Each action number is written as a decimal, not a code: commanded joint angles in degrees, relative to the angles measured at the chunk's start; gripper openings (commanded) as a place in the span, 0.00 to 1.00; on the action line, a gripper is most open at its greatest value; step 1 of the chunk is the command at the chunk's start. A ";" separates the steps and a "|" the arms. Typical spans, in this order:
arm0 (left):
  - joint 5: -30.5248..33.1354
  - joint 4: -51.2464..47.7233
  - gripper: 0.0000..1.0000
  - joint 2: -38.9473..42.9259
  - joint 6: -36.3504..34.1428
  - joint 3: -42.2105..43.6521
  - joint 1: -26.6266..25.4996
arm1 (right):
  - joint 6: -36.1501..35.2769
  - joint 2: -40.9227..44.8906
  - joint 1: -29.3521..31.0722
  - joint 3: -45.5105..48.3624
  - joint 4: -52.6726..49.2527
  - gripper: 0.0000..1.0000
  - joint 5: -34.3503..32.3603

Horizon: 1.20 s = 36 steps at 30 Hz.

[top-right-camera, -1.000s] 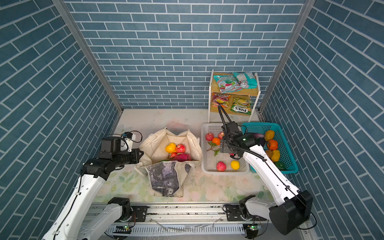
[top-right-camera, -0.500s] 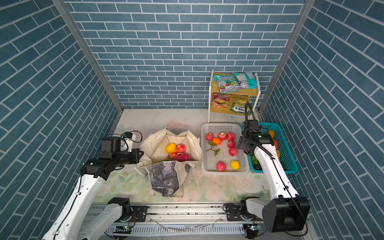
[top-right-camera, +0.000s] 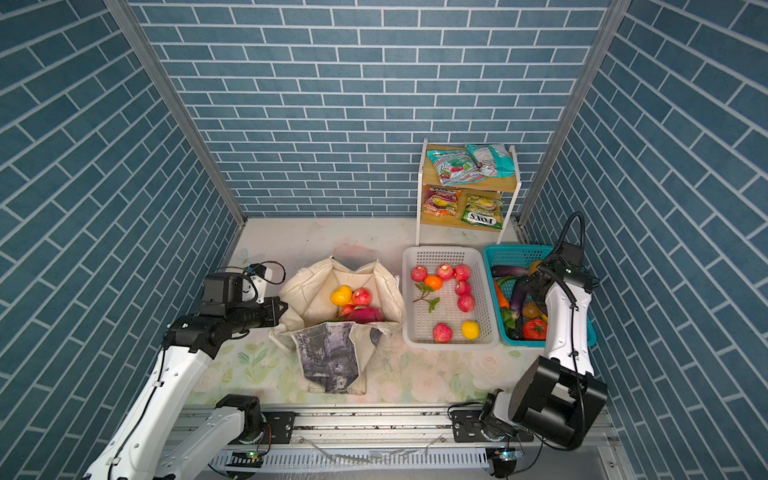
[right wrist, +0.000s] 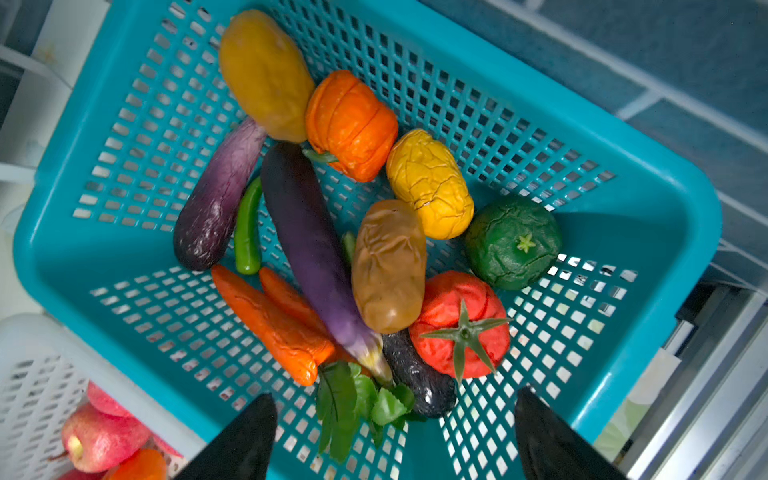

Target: Place the food into the grocery bag and tie it

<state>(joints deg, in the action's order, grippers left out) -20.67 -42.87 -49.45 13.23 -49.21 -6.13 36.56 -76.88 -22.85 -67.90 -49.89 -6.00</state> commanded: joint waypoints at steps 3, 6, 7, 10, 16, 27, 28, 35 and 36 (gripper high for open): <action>-0.42 -0.03 0.00 0.21 -0.51 0.65 0.33 | 9.68 -3.36 -0.79 -0.35 0.15 0.89 -1.27; -0.99 0.33 0.00 -0.24 -0.56 0.70 0.33 | 12.67 -3.89 -0.79 0.51 1.82 0.88 -3.30; -1.25 0.46 0.00 -0.27 -0.59 0.78 0.33 | 13.70 -3.81 -0.79 0.95 2.46 0.88 -3.97; -1.48 0.85 0.00 -0.72 -0.58 0.87 0.33 | 17.30 -4.29 -0.77 2.25 5.58 0.86 -5.64; -0.92 1.10 0.00 -1.37 -0.49 0.87 0.33 | 22.12 -10.88 -0.70 0.04 9.19 0.82 -4.57; 1.07 0.54 0.00 -1.71 -0.52 0.69 0.33 | 24.74 -17.58 -0.44 -1.67 10.99 0.76 -3.66; 1.18 0.58 0.00 -1.71 -0.51 0.69 0.33 | 24.77 -17.68 -0.44 -1.54 11.27 0.75 -3.54; 1.22 0.46 0.00 -1.59 -0.67 0.60 0.33 | 24.78 -19.42 -0.46 -0.94 13.81 0.61 -2.51; 1.30 0.49 0.00 -1.65 -0.67 0.56 0.33 | 24.72 -19.69 -0.42 -1.04 14.10 0.58 -2.44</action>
<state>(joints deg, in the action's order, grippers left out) -20.12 -42.11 -51.22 13.21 -49.12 -6.13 59.59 -95.39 -23.51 -67.90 -36.73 -8.84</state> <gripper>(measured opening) 0.054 0.601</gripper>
